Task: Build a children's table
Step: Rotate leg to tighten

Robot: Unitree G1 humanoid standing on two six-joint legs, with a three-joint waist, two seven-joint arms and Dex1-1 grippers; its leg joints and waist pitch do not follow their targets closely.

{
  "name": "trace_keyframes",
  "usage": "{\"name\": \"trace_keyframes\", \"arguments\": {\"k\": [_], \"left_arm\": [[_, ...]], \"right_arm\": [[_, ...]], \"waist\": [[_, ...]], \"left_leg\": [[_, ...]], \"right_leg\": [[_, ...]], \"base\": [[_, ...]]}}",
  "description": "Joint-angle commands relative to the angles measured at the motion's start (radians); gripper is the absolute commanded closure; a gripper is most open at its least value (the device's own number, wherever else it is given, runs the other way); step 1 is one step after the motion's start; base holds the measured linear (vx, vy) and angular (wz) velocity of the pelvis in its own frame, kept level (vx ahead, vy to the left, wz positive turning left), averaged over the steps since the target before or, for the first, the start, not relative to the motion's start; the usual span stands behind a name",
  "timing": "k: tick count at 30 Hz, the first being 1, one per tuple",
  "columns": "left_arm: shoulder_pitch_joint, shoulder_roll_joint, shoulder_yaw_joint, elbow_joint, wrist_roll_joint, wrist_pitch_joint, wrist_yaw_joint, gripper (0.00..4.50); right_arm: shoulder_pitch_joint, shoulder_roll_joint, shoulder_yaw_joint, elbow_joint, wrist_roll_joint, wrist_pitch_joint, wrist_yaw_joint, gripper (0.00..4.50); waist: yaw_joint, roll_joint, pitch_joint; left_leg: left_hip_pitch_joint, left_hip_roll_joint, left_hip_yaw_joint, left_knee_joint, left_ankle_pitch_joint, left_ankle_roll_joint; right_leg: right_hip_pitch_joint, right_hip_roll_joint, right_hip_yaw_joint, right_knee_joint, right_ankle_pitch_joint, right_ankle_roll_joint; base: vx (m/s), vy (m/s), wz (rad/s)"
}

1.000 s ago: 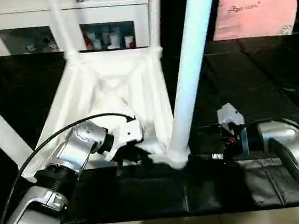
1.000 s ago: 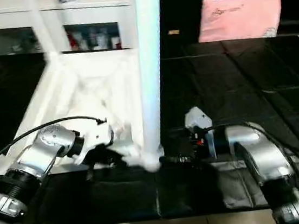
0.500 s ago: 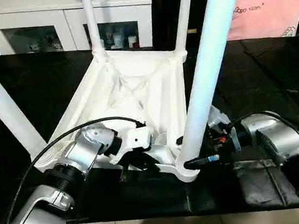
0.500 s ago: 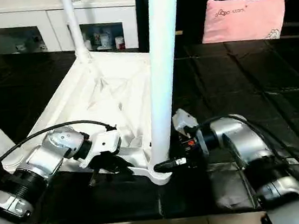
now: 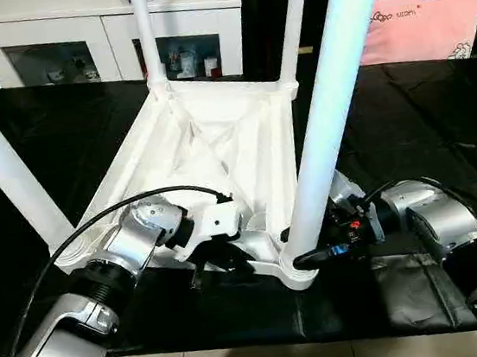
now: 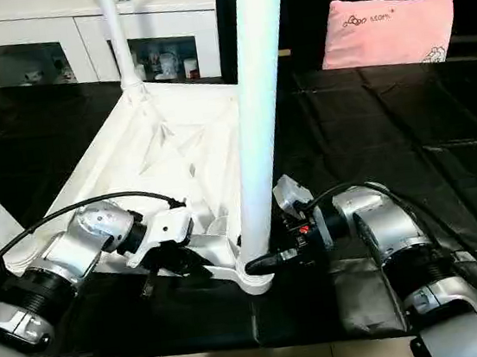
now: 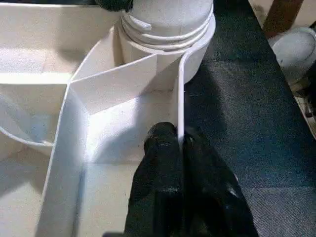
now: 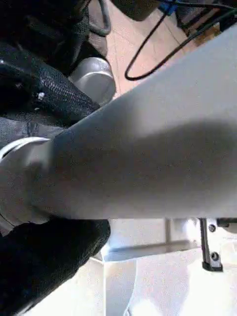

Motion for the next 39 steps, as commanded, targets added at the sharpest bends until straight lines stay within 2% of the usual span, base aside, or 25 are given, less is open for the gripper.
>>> {"name": "trace_keyframes", "arguments": {"k": [1,2,3,4,5,6,7,8,9,10,11,12,13,15,16,17,18,22,23,24,26,29,31,35,39], "left_arm": [[-0.015,-0.027,0.034,-0.007,-0.007,0.070,0.073,4.50],[-0.015,-0.027,0.034,-0.007,-0.007,0.070,0.073,4.50],[-0.012,-0.032,0.049,-0.011,-0.013,0.094,0.101,4.50],[-0.008,-0.038,0.066,-0.022,-0.018,0.125,0.136,4.50],[-0.008,-0.038,0.066,-0.022,-0.018,0.125,0.136,4.50],[0.003,-0.053,0.102,-0.052,-0.026,0.204,0.214,4.50],[0.006,-0.060,0.116,-0.064,-0.030,0.238,0.242,4.50],[0.011,-0.068,0.131,-0.079,-0.032,0.270,0.274,4.50],[0.017,-0.084,0.149,-0.102,-0.030,0.320,0.324,4.50],[0.023,-0.099,0.164,-0.122,-0.028,0.359,0.367,4.50],[0.026,-0.107,0.171,-0.133,-0.024,0.378,0.390,4.50],[0.028,-0.120,0.179,-0.143,-0.020,0.400,0.419,4.50],[0.028,-0.132,0.181,-0.150,-0.015,0.412,0.438,4.50],[0.026,-0.168,0.191,-0.162,-0.002,0.451,0.508,4.50],[0.026,-0.168,0.191,-0.162,-0.002,0.451,0.508,4.50],[0.010,-0.222,0.201,-0.162,0.004,0.496,0.595,4.50],[-0.001,-0.243,0.201,-0.153,0.010,0.505,0.626,4.50],[-0.018,-0.270,0.196,-0.153,0.028,0.531,0.680,4.50],[-0.021,-0.271,0.194,-0.153,0.032,0.532,0.684,4.50],[-0.024,-0.270,0.193,-0.152,0.036,0.530,0.686,4.50],[-0.024,-0.259,0.191,-0.151,0.039,0.519,0.675,4.50],[-0.018,-0.246,0.186,-0.154,0.041,0.515,0.663,4.50],[-0.004,-0.210,0.169,-0.157,0.039,0.487,0.617,4.50],[0.008,-0.167,0.145,-0.163,0.031,0.450,0.535,4.50],[0.026,-0.097,0.112,-0.150,0.024,0.303,0.390,4.50]], "right_arm": [[0.038,0.008,-0.048,-0.089,0.059,0.060,-0.048,2.18],[0.038,0.008,-0.048,-0.089,0.059,0.060,-0.048,2.18],[0.057,0.011,-0.058,-0.118,0.066,0.075,-0.073,2.25],[0.082,0.020,-0.071,-0.152,0.065,0.088,-0.123,2.25],[0.082,0.020,-0.071,-0.152,0.065,0.088,-0.123,2.28],[0.117,0.055,-0.099,-0.196,0.040,0.124,-0.266,2.32],[0.126,0.071,-0.110,-0.207,0.029,0.143,-0.326,2.38],[0.134,0.091,-0.117,-0.213,0.009,0.152,-0.394,2.38],[0.142,0.124,-0.122,-0.212,-0.027,0.167,-0.493,2.40],[0.147,0.152,-0.125,-0.211,-0.057,0.179,-0.576,2.42],[0.149,0.168,-0.128,-0.210,-0.070,0.187,-0.618,2.45],[0.148,0.190,-0.133,-0.206,-0.078,0.204,-0.662,2.47],[0.144,0.208,-0.135,-0.198,-0.089,0.211,-0.700,2.48],[0.132,0.256,-0.141,-0.177,-0.117,0.220,-0.811,2.49],[0.132,0.256,-0.141,-0.177,-0.117,0.220,-0.811,2.51],[0.099,0.327,-0.157,-0.126,-0.147,0.224,-0.969,2.51],[0.078,0.356,-0.165,-0.095,-0.158,0.229,-1.034,2.51],[0.047,0.405,-0.180,-0.063,-0.191,0.242,-1.151,2.52],[0.043,0.410,-0.182,-0.062,-0.195,0.245,-1.166,2.52],[0.047,0.413,-0.181,-0.072,-0.192,0.246,-1.163,2.18],[0.066,0.408,-0.191,-0.103,-0.176,0.242,-1.149,1.85],[0.080,0.400,-0.206,-0.119,-0.163,0.230,-1.141,1.63],[0.111,0.351,-0.208,-0.157,-0.150,0.193,-1.074,1.51],[0.139,0.293,-0.210,-0.200,-0.120,0.179,-0.978,1.20],[0.177,0.174,-0.209,-0.266,-0.062,0.140,-0.760,0.86]], "waist": [[-0.006,-0.001,-0.068],[-0.002,-0.002,-0.066],[-0.006,-0.005,-0.068],[-0.004,-0.002,-0.067],[-0.007,-0.004,-0.066],[-0.013,0.001,-0.065],[-0.020,-0.003,-0.064],[-0.024,-0.004,-0.064],[-0.035,-0.001,-0.063],[-0.043,-0.002,-0.062],[-0.061,-0.004,-0.063],[-0.068,-0.002,-0.065],[-0.075,-0.003,-0.064],[-0.079,-0.001,-0.063],[-0.079,0.000,-0.064],[-0.080,0.000,-0.064],[-0.088,0.001,-0.063],[-0.098,0.004,-0.065],[-0.097,0.006,-0.066],[-0.097,0.006,-0.066],[-0.094,0.004,-0.066],[-0.089,0.003,-0.067],[-0.084,0.004,-0.066],[-0.081,0.003,-0.066],[-0.067,-0.001,-0.063]], "left_leg": [[0.004,0.030,-0.001,-0.065,-0.201,0.051],[0.008,0.031,0.000,-0.066,-0.206,0.050],[0.004,0.029,-0.001,-0.065,-0.206,0.047],[0.004,0.028,-0.002,-0.066,-0.204,0.046],[0.006,0.027,-0.002,-0.066,-0.210,0.044],[0.005,0.028,-0.003,-0.069,-0.207,0.033],[0.005,0.024,-0.004,-0.069,-0.218,0.026],[0.000,0.020,-0.006,-0.069,-0.221,0.025],[-0.002,0.019,-0.007,-0.070,-0.218,0.011],[-0.003,0.017,-0.007,-0.068,-0.225,0.011],[-0.008,0.012,-0.008,-0.066,-0.223,0.005],[-0.008,0.007,-0.007,-0.061,-0.214,0.017],[-0.004,0.009,-0.005,-0.060,-0.210,0.028],[-0.003,0.006,-0.003,-0.059,-0.211,0.041],[-0.002,0.006,-0.003,-0.058,-0.209,0.041],[-0.003,0.008,-0.005,-0.060,-0.209,0.044],[-0.003,0.013,-0.007,-0.064,-0.209,0.031],[-0.001,0.012,-0.008,-0.064,-0.229,0.033],[0.000,0.012,-0.007,-0.064,-0.223,0.040],[-0.003,0.013,-0.008,-0.066,-0.223,0.044],[-0.004,0.012,-0.006,-0.066,-0.220,0.048],[-0.006,0.014,-0.006,-0.067,-0.197,0.052],[-0.004,0.015,-0.005,-0.066,-0.206,0.055],[-0.008,0.017,-0.005,-0.067,-0.197,0.066],[-0.005,0.019,-0.003,-0.066,-0.210,0.076]], "right_leg": [[0.058,-0.069,0.054,-0.077,-0.313,-0.179],[0.056,-0.069,0.055,-0.081,-0.325,-0.172],[0.060,-0.069,0.054,-0.079,-0.336,-0.167],[0.060,-0.069,0.053,-0.081,-0.346,-0.159],[0.057,-0.069,0.053,-0.084,-0.364,-0.150],[0.058,-0.069,0.055,-0.083,-0.365,-0.146],[0.056,-0.068,0.052,-0.086,-0.390,-0.139],[0.060,-0.068,0.048,-0.087,-0.409,-0.131],[0.059,-0.067,0.047,-0.090,-0.438,-0.114],[0.056,-0.066,0.044,-0.095,-0.456,-0.107],[0.061,-0.066,0.042,-0.096,-0.475,-0.097],[0.060,-0.066,0.040,-0.103,-0.490,-0.085],[0.053,-0.064,0.043,-0.104,-0.479,-0.093],[0.050,-0.061,0.040,-0.109,-0.488,-0.093],[0.050,-0.061,0.040,-0.109,-0.489,-0.091],[0.050,-0.061,0.040,-0.109,-0.482,-0.091],[0.045,-0.061,0.041,-0.102,-0.465,-0.105],[0.048,-0.061,0.042,-0.103,-0.429,-0.117],[0.048,-0.062,0.045,-0.102,-0.403,-0.124],[0.051,-0.061,0.045,-0.098,-0.382,-0.130],[0.054,-0.061,0.046,-0.097,-0.372,-0.130],[0.057,-0.062,0.049,-0.091,-0.328,-0.140],[0.055,-0.065,0.049,-0.095,-0.344,-0.136],[0.058,-0.064,0.051,-0.090,-0.315,-0.146],[0.056,-0.066,0.053,-0.095,-0.354,-0.132]], "base": [[0.000,0.000,0.00],[0.000,0.000,0.00],[0.000,0.000,0.00],[0.000,0.000,0.00],[0.000,0.000,0.00],[0.000,0.000,0.00],[0.000,0.000,0.00],[0.000,0.000,0.00],[0.000,0.000,0.00],[0.000,0.000,0.00],[0.000,0.000,0.00],[0.000,0.000,0.00],[0.000,0.000,0.00],[0.000,0.000,0.00],[0.000,0.000,0.00],[0.000,0.000,0.00],[0.000,0.000,0.00],[0.000,0.000,0.00],[0.000,0.000,0.00],[0.000,0.000,0.00],[0.000,0.000,0.00],[0.000,0.000,0.00],[0.000,0.000,0.00],[0.000,0.000,0.00],[0.000,0.000,0.00]]}}
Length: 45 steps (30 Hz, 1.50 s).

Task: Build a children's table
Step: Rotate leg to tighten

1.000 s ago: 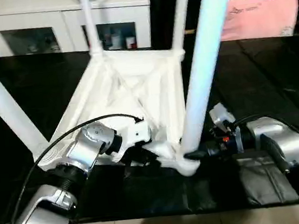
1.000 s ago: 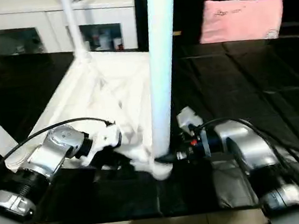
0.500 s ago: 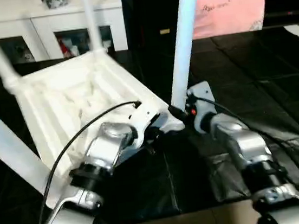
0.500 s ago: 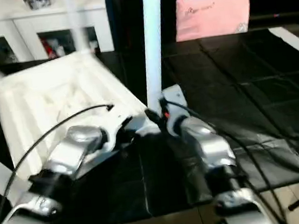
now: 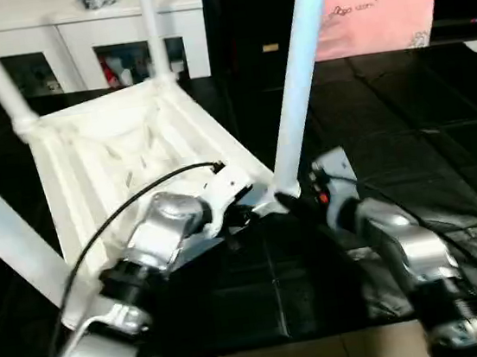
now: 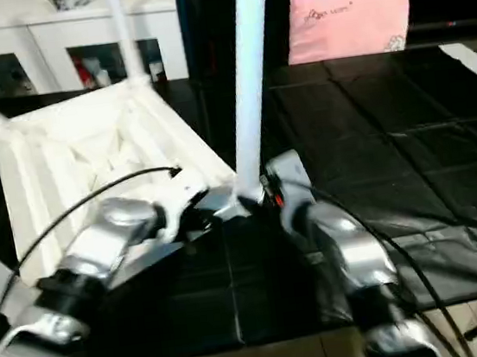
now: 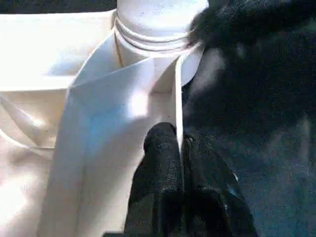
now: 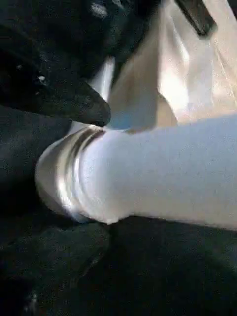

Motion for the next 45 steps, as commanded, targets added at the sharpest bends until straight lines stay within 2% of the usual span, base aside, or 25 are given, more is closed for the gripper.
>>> {"name": "trace_keyframes", "arguments": {"k": [1,2,3,6,8,12,15,19,21,24,26,27,31,35,36,42,45], "left_arm": [[-0.001,0.021,-0.021,-0.030,-0.029,-0.091,-0.108,4.50],[0.002,0.028,-0.024,-0.032,-0.036,-0.096,-0.133,4.50],[0.005,0.035,-0.027,-0.034,-0.043,-0.104,-0.156,4.50],[0.003,0.081,-0.069,-0.005,-0.044,-0.220,-0.284,4.50],[-0.003,0.096,-0.085,0.010,-0.038,-0.254,-0.322,4.50],[-0.020,0.105,-0.106,0.045,-0.038,-0.315,-0.404,4.50],[-0.037,0.099,-0.123,0.065,-0.033,-0.350,-0.452,4.50],[-0.050,0.089,-0.138,0.078,-0.031,-0.372,-0.477,4.50],[-0.054,0.083,-0.142,0.083,-0.031,-0.383,-0.487,4.50],[-0.058,0.077,-0.144,0.097,-0.029,-0.403,-0.506,4.50],[-0.059,0.076,-0.144,0.101,-0.029,-0.408,-0.510,4.50],[-0.058,0.079,-0.145,0.103,-0.029,-0.411,-0.512,4.50],[-0.059,0.083,-0.145,0.110,-0.030,-0.418,-0.517,4.50],[-0.062,0.084,-0.143,0.119,-0.027,-0.421,-0.519,4.50],[-0.063,0.084,-0.142,0.122,-0.026,-0.422,-0.519,4.50],[-0.073,0.077,-0.135,0.147,-0.024,-0.428,-0.509,4.50],[-0.072,0.071,-0.119,0.153,-0.023,-0.387,-0.461,4.50]], "right_arm": [[0.002,-0.040,-0.001,-0.036,0.040,-0.018,0.107,0.83],[0.004,-0.053,-0.002,-0.039,0.047,-0.020,0.130,0.83],[0.005,-0.065,-0.002,-0.040,0.054,-0.023,0.153,0.65],[0.003,-0.146,0.022,-0.025,0.076,-0.049,0.315,0.44],[-0.001,-0.168,0.034,-0.015,0.077,-0.059,0.367,0.11],[-0.023,-0.208,0.074,0.008,0.089,-0.095,0.493,0.02],[-0.045,-0.224,0.110,0.014,0.105,-0.102,0.607,0.02],[-0.075,-0.219,0.139,0.049,0.100,-0.123,0.664,0.02],[-0.096,-0.207,0.149,0.078,0.091,-0.129,0.680,0.36],[-0.125,-0.195,0.171,0.123,0.092,-0.130,0.722,0.50],[-0.130,-0.197,0.180,0.128,0.095,-0.125,0.744,0.65],[-0.135,-0.197,0.186,0.131,0.101,-0.112,0.761,0.77],[-0.146,-0.197,0.191,0.151,0.103,-0.109,0.782,1.07],[-0.157,-0.194,0.191,0.168,0.105,-0.107,0.795,1.32],[-0.159,-0.193,0.191,0.171,0.105,-0.108,0.797,1.56],[-0.166,-0.188,0.188,0.180,0.107,-0.104,0.811,2.01],[-0.139,-0.186,0.170,0.139,0.128,-0.078,0.786,2.09]], "waist": [[0.006,-0.008,-0.064],[0.008,-0.007,-0.063],[0.012,-0.006,-0.064],[0.023,-0.008,-0.065],[0.032,-0.007,-0.067],[0.052,-0.006,-0.067],[0.060,-0.005,-0.068],[0.064,-0.006,-0.068],[0.069,-0.005,-0.069],[0.073,-0.006,-0.071],[0.073,-0.006,-0.070],[0.073,-0.010,-0.070],[0.073,-0.009,-0.070],[0.072,-0.007,-0.070],[0.072,-0.007,-0.070],[0.072,-0.006,-0.069],[0.071,-0.006,-0.068]], "left_leg": [[0.000,0.019,-0.002,-0.060,-0.209,0.078],[0.001,0.020,-0.002,-0.060,-0.209,0.076],[0.003,0.021,-0.002,-0.060,-0.208,0.073],[0.005,0.024,-0.003,-0.061,-0.211,0.078],[0.009,0.027,0.001,-0.061,-0.193,0.077],[0.006,0.028,0.003,-0.059,-0.181,0.075],[0.004,0.028,0.002,-0.059,-0.185,0.076],[0.006,0.030,0.001,-0.059,-0.191,0.066],[0.007,0.032,0.001,-0.059,-0.187,0.062],[0.006,0.031,0.001,-0.058,-0.179,0.062],[0.006,0.031,0.001,-0.058,-0.180,0.064],[0.004,0.030,0.001,-0.058,-0.179,0.066],[0.003,0.030,0.000,-0.058,-0.175,0.067],[0.004,0.029,0.001,-0.057,-0.180,0.063],[0.005,0.029,0.001,-0.058,-0.181,0.062],[0.007,0.030,0.000,-0.058,-0.191,0.058],[0.007,0.029,0.001,-0.058,-0.193,0.055]], "right_leg": [[0.060,-0.068,0.055,-0.092,-0.361,-0.131],[0.059,-0.069,0.056,-0.090,-0.366,-0.131],[0.057,-0.069,0.056,-0.089,-0.361,-0.136],[0.057,-0.068,0.056,-0.086,-0.338,-0.145],[0.054,-0.069,0.060,-0.080,-0.299,-0.160],[0.058,-0.070,0.059,-0.075,-0.278,-0.174],[0.061,-0.070,0.057,-0.073,-0.279,-0.175],[0.058,-0.073,0.058,-0.074,-0.299,-0.177],[0.058,-0.073,0.058,-0.072,-0.286,-0.185],[0.060,-0.072,0.057,-0.068,-0.267,-0.192],[0.061,-0.072,0.058,-0.069,-0.268,-0.188],[0.062,-0.072,0.057,-0.069,-0.270,-0.187],[0.062,-0.072,0.056,-0.069,-0.284,-0.180],[0.061,-0.071,0.056,-0.072,-0.304,-0.175],[0.060,-0.071,0.056,-0.073,-0.306,-0.174],[0.060,-0.071,0.055,-0.074,-0.314,-0.172],[0.059,-0.069,0.056,-0.075,-0.325,-0.167]], "base": [[0.000,0.000,0.00],[0.000,0.000,0.00],[0.000,0.000,0.00],[0.000,0.000,0.00],[0.000,0.000,0.00],[0.000,0.000,0.00],[0.000,0.000,0.00],[0.000,0.000,0.00],[0.000,0.000,0.00],[0.000,0.000,0.00],[0.000,0.000,0.00],[0.000,0.000,0.00],[0.000,0.000,0.00],[0.000,0.000,0.00],[0.000,0.000,0.00],[0.000,0.000,0.00],[0.000,0.000,0.00]]}}
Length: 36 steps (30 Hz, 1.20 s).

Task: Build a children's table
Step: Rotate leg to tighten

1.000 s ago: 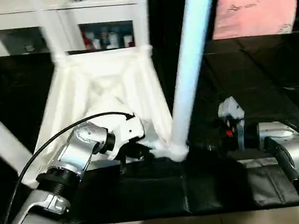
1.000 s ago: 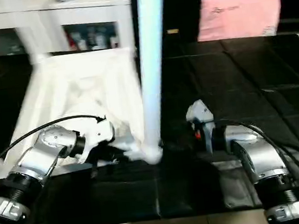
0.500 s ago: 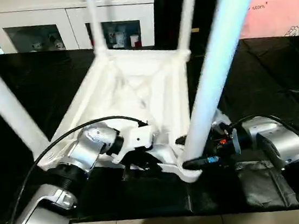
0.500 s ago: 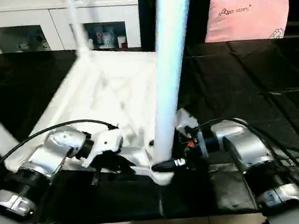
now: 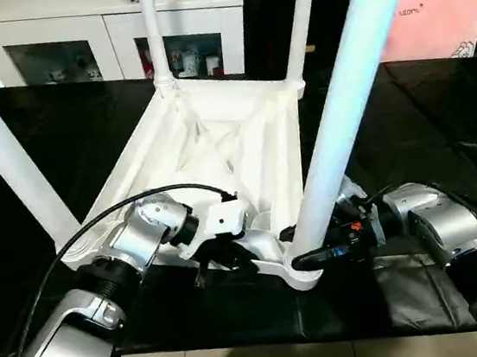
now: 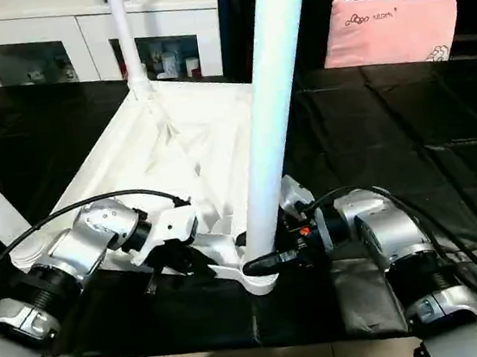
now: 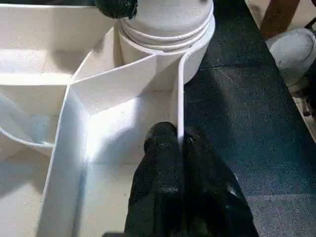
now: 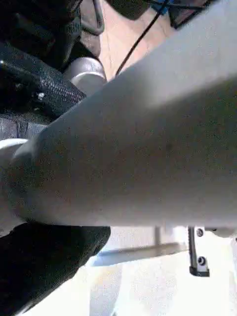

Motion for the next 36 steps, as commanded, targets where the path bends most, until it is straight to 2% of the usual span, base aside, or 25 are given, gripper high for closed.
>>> {"name": "trace_keyframes", "arguments": {"k": [1,5,8,9,10,11,13,15,17,19,20,21,22,24,27,29,30,32,33,34,36], "left_arm": [[-0.019,-0.013,0.008,-0.001,0.005,0.028,0.025,4.50],[-0.017,-0.016,0.018,-0.001,0.004,0.050,0.051,4.50],[0.004,-0.023,0.068,-0.043,-0.014,0.146,0.143,4.50],[0.018,-0.025,0.083,-0.075,-0.017,0.189,0.176,4.50],[0.018,-0.025,0.083,-0.075,-0.017,0.189,0.176,4.50],[0.035,-0.028,0.097,-0.112,-0.017,0.236,0.210,4.50],[0.046,-0.031,0.105,-0.138,-0.017,0.267,0.231,4.50],[0.081,-0.074,0.141,-0.219,-0.014,0.381,0.339,4.50],[0.091,-0.089,0.150,-0.241,-0.012,0.414,0.370,4.50],[0.094,-0.160,0.181,-0.253,-0.003,0.476,0.494,4.50],[0.093,-0.171,0.185,-0.252,-0.001,0.483,0.514,4.50],[0.079,-0.233,0.202,-0.234,0.010,0.514,0.620,4.50],[0.077,-0.237,0.202,-0.232,0.012,0.515,0.628,4.50],[0.058,-0.267,0.206,-0.211,0.018,0.522,0.680,4.50],[0.043,-0.288,0.209,-0.210,0.019,0.538,0.711,4.50],[0.042,-0.290,0.208,-0.214,0.020,0.543,0.712,4.50],[0.043,-0.285,0.205,-0.225,0.023,0.555,0.710,4.50],[0.046,-0.274,0.199,-0.227,0.029,0.556,0.704,4.50],[0.048,-0.271,0.197,-0.231,0.035,0.559,0.705,4.50],[0.055,-0.257,0.189,-0.234,0.051,0.557,0.699,4.50],[0.059,-0.245,0.183,-0.231,0.058,0.547,0.693,4.50]], "right_arm": [[0.013,0.005,-0.030,-0.032,0.038,0.042,-0.029,2.17],[0.033,0.007,-0.042,-0.065,0.052,0.057,-0.047,2.24],[0.086,0.041,-0.092,-0.120,0.037,0.077,-0.215,2.28],[0.099,0.061,-0.109,-0.131,0.019,0.089,-0.299,2.30],[0.099,0.061,-0.109,-0.131,0.019,0.089,-0.299,2.33],[0.108,0.082,-0.120,-0.136,-0.005,0.103,-0.382,2.34],[0.116,0.101,-0.128,-0.143,-0.024,0.117,-0.450,2.36],[0.131,0.159,-0.140,-0.151,-0.076,0.156,-0.619,2.37],[0.133,0.179,-0.144,-0.150,-0.089,0.172,-0.669,2.41],[0.117,0.248,-0.165,-0.119,-0.131,0.198,-0.839,2.42],[0.113,0.259,-0.168,-0.112,-0.138,0.200,-0.864,2.43],[0.086,0.321,-0.189,-0.074,-0.163,0.207,-1.009,2.44],[0.084,0.326,-0.191,-0.071,-0.163,0.206,-1.020,2.44],[0.059,0.360,-0.209,-0.044,-0.176,0.206,-1.116,2.46],[0.033,0.387,-0.230,-0.026,-0.190,0.212,-1.212,2.48],[0.030,0.390,-0.232,-0.026,-0.194,0.214,-1.224,2.48],[0.029,0.398,-0.237,-0.037,-0.190,0.219,-1.229,2.48],[0.035,0.399,-0.240,-0.053,-0.182,0.221,-1.217,2.48],[0.038,0.402,-0.242,-0.061,-0.180,0.222,-1.217,1.94],[0.052,0.404,-0.245,-0.088,-0.170,0.219,-1.197,1.81],[0.063,0.398,-0.241,-0.109,-0.158,0.213,-1.174,1.81]], "waist": [[-0.005,-0.005,-0.068],[-0.007,-0.007,-0.068],[-0.013,-0.007,-0.067],[-0.017,-0.007,-0.067],[-0.021,-0.007,-0.067],[-0.029,-0.004,-0.066],[-0.046,-0.006,-0.066],[-0.072,-0.007,-0.063],[-0.076,-0.007,-0.064],[-0.081,-0.006,-0.062],[-0.083,-0.007,-0.062],[-0.086,-0.006,-0.062],[-0.088,-0.005,-0.060],[-0.087,-0.003,-0.063],[-0.089,0.001,-0.063],[-0.089,-0.001,-0.065],[-0.091,0.003,-0.064],[-0.092,0.002,-0.064],[-0.092,0.001,-0.064],[-0.092,0.001,-0.064],[-0.090,0.003,-0.066]], "left_leg": [[0.006,0.028,0.000,-0.064,-0.197,0.054],[0.004,0.026,-0.001,-0.064,-0.198,0.053],[0.006,0.025,-0.002,-0.066,-0.208,0.044],[0.006,0.024,-0.003,-0.067,-0.208,0.040],[0.004,0.026,-0.005,-0.069,-0.205,0.034],[0.000,0.021,-0.006,-0.068,-0.208,0.035],[0.000,0.022,-0.007,-0.069,-0.210,0.030],[-0.006,0.019,-0.006,-0.068,-0.209,0.029],[-0.002,0.012,-0.004,-0.062,-0.206,0.037],[-0.002,0.014,-0.002,-0.062,-0.200,0.041],[-0.001,0.013,-0.003,-0.063,-0.197,0.038],[0.001,0.013,-0.002,-0.062,-0.204,0.031],[0.004,0.011,-0.005,-0.063,-0.222,0.029],[0.007,0.010,-0.004,-0.062,-0.227,0.038],[0.004,0.011,-0.006,-0.066,-0.235,0.041],[-0.001,0.011,-0.006,-0.067,-0.227,0.042],[0.001,0.011,-0.006,-0.067,-0.230,0.043],[0.001,0.010,-0.005,-0.067,-0.236,0.046],[-0.001,0.010,-0.005,-0.068,-0.235,0.048],[0.000,0.012,-0.006,-0.068,-0.234,0.048],[-0.002,0.013,-0.006,-0.068,-0.219,0.049]], "right_leg": [[0.058,-0.070,0.054,-0.081,-0.339,-0.162],[0.059,-0.069,0.053,-0.084,-0.360,-0.149],[0.057,-0.070,0.052,-0.086,-0.384,-0.139],[0.057,-0.071,0.052,-0.088,-0.395,-0.134],[0.059,-0.072,0.053,-0.085,-0.388,-0.135],[0.061,-0.070,0.049,-0.089,-0.403,-0.127],[0.059,-0.067,0.051,-0.087,-0.387,-0.133],[0.059,-0.066,0.049,-0.087,-0.403,-0.136],[0.057,-0.066,0.047,-0.099,-0.452,-0.115],[0.052,-0.063,0.049,-0.100,-0.451,-0.112],[0.050,-0.062,0.046,-0.101,-0.457,-0.110],[0.047,-0.062,0.046,-0.103,-0.476,-0.105],[0.046,-0.062,0.042,-0.109,-0.506,-0.094],[0.045,-0.063,0.046,-0.111,-0.489,-0.091],[0.047,-0.060,0.046,-0.106,-0.443,-0.098],[0.051,-0.061,0.048,-0.104,-0.424,-0.098],[0.050,-0.061,0.048,-0.104,-0.419,-0.100],[0.051,-0.061,0.049,-0.104,-0.414,-0.099],[0.051,-0.061,0.049,-0.104,-0.414,-0.101],[0.051,-0.062,0.049,-0.104,-0.411,-0.102],[0.053,-0.063,0.052,-0.101,-0.384,-0.110]], "base": [[0.000,0.000,0.00],[0.000,0.000,0.00],[0.000,0.000,0.00],[0.000,0.000,0.00],[0.000,0.000,0.00],[0.000,0.000,0.00],[0.000,0.000,0.00],[0.000,0.000,0.00],[0.000,0.000,0.00],[0.000,0.000,0.00],[0.000,0.000,0.00],[0.000,0.000,0.00],[0.000,0.000,0.00],[0.000,0.000,0.00],[0.000,0.000,0.00],[0.000,0.000,0.00],[0.000,0.000,0.00],[0.000,0.000,0.00],[0.000,0.000,0.00],[0.000,0.000,0.00],[0.000,0.000,0.00]]}}
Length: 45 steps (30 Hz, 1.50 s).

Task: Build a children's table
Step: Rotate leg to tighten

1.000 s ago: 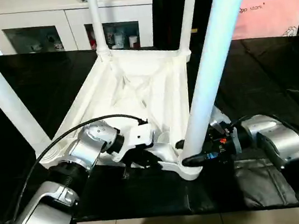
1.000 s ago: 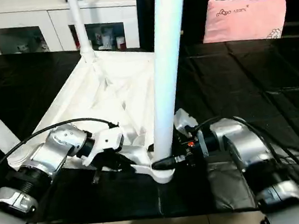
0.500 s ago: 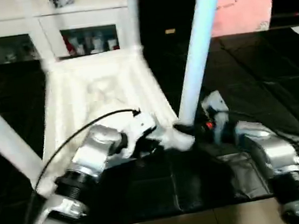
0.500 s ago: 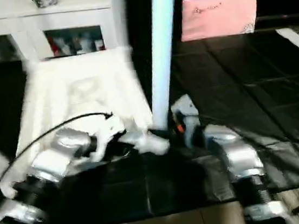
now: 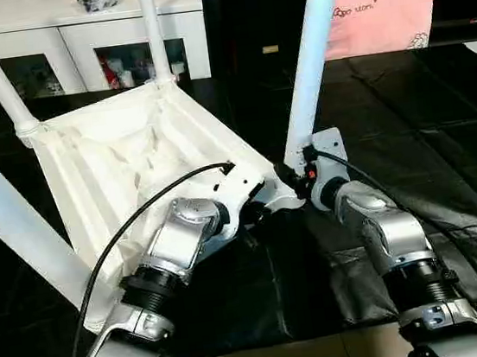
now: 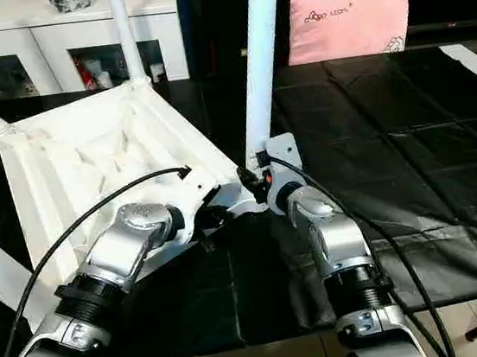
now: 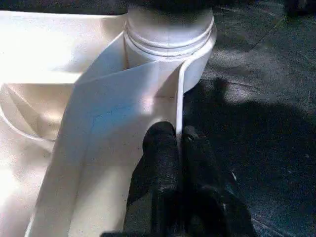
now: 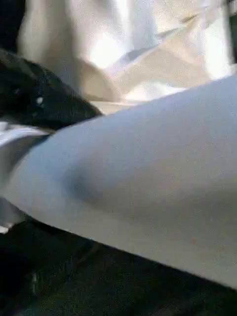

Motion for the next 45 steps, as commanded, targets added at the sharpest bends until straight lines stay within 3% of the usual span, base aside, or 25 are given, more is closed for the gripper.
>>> {"name": "trace_keyframes", "arguments": {"k": [1,2,3,4,5,7,10,12,16,20,25,30,40,45], "left_arm": [[-0.010,0.011,-0.003,-0.030,0.000,-0.019,-0.012,4.50],[-0.007,0.021,-0.007,-0.029,0.000,-0.026,-0.023,4.50],[-0.004,0.044,-0.017,-0.023,-0.003,-0.055,-0.055,4.50],[-0.004,0.044,-0.017,-0.023,-0.003,-0.055,-0.055,4.50],[-0.001,0.065,-0.025,-0.018,-0.009,-0.070,-0.085,4.50],[0.006,0.111,-0.042,-0.005,-0.022,-0.126,-0.172,4.50],[0.014,0.151,-0.062,0.002,-0.032,-0.201,-0.265,4.50],[0.024,0.187,-0.081,-0.003,-0.050,-0.247,-0.362,4.50],[0.024,0.240,-0.116,0.006,-0.057,-0.332,-0.484,4.50],[0.004,0.273,-0.148,0.042,-0.062,-0.413,-0.593,4.50],[-0.031,0.274,-0.178,0.082,-0.059,-0.489,-0.687,4.50],[-0.045,0.260,-0.195,0.104,-0.054,-0.523,-0.717,4.50],[-0.058,0.245,-0.209,0.140,-0.047,-0.559,-0.739,4.50],[-0.059,0.248,-0.210,0.159,-0.043,-0.577,-0.743,4.50]], "right_arm": [[0.030,-0.003,0.017,-0.003,0.027,0.027,0.045,1.61],[0.040,-0.013,0.023,-0.020,0.039,0.023,0.076,1.61],[0.062,-0.046,0.041,-0.058,0.066,0.021,0.150,1.47],[0.062,-0.046,0.041,-0.058,0.066,0.021,0.150,1.39],[0.082,-0.081,0.051,-0.091,0.093,0.026,0.217,1.31],[0.111,-0.169,0.061,-0.128,0.131,0.017,0.360,1.08],[0.123,-0.241,0.054,-0.134,0.157,-0.004,0.478,0.80],[0.125,-0.295,0.038,-0.134,0.183,-0.016,0.583,0.65],[0.115,-0.367,0.031,-0.124,0.214,-0.031,0.720,0.36],[0.100,-0.435,0.078,-0.113,0.217,-0.078,0.841,0.02],[0.071,-0.479,0.155,-0.084,0.215,-0.117,1.032,0.02],[0.037,-0.468,0.195,-0.041,0.203,-0.147,1.092,0.02],[-0.029,-0.443,0.251,0.055,0.194,-0.146,1.174,0.80],[-0.047,-0.441,0.262,0.095,0.194,-0.163,1.209,1.26]], "waist": [[0.005,-0.002,-0.067],[0.006,-0.007,-0.066],[0.006,-0.004,-0.064],[0.010,-0.005,-0.066],[0.007,-0.009,-0.065],[0.016,-0.008,-0.065],[0.017,-0.009,-0.062],[0.025,-0.005,-0.061],[0.036,-0.005,-0.063],[0.055,-0.005,-0.064],[0.075,-0.006,-0.066],[0.081,-0.006,-0.067],[0.091,-0.011,-0.070],[0.086,-0.013,-0.067]], "left_leg": [[-0.006,0.015,-0.006,-0.062,-0.203,0.052],[-0.008,0.015,-0.007,-0.063,-0.201,0.056],[-0.005,0.015,-0.004,-0.062,-0.206,0.062],[-0.006,0.015,-0.005,-0.061,-0.199,0.064],[-0.012,0.015,-0.004,-0.062,-0.188,0.071],[-0.011,0.015,-0.004,-0.060,-0.186,0.084],[-0.009,0.015,-0.002,-0.059,-0.205,0.087],[-0.002,0.019,-0.003,-0.060,-0.218,0.080],[0.002,0.026,-0.003,-0.062,-0.213,0.077],[0.002,0.026,-0.001,-0.061,-0.196,0.075],[0.003,0.028,0.002,-0.059,-0.192,0.076],[0.003,0.030,0.000,-0.059,-0.188,0.069],[0.000,0.031,0.001,-0.057,-0.169,0.072],[-0.001,0.027,0.001,-0.056,-0.176,0.070]], "right_leg": [[0.057,-0.064,0.052,-0.090,-0.345,-0.121],[0.059,-0.063,0.051,-0.089,-0.337,-0.121],[0.054,-0.063,0.052,-0.090,-0.338,-0.127],[0.059,-0.064,0.052,-0.091,-0.334,-0.123],[0.060,-0.063,0.053,-0.085,-0.316,-0.130],[0.063,-0.064,0.052,-0.092,-0.338,-0.117],[0.059,-0.064,0.050,-0.094,-0.363,-0.119],[0.053,-0.068,0.051,-0.099,-0.405,-0.116],[0.052,-0.067,0.055,-0.087,-0.344,-0.145],[0.055,-0.069,0.056,-0.080,-0.302,-0.162],[0.056,-0.070,0.055,-0.079,-0.322,-0.161],[0.056,-0.071,0.055,-0.076,-0.308,-0.170],[0.059,-0.071,0.056,-0.068,-0.271,-0.182],[0.058,-0.071,0.053,-0.075,-0.329,-0.162]], "base": [[0.000,0.000,0.00],[0.000,0.000,0.00],[0.000,0.000,0.00],[0.000,0.000,0.00],[0.000,0.000,0.00],[0.000,0.000,0.00],[0.000,0.000,0.00],[0.000,0.000,0.00],[0.000,0.000,0.00],[0.000,0.000,0.00],[0.000,0.000,0.00],[0.000,0.000,0.00],[0.000,0.000,0.00],[0.000,0.000,0.00]]}}
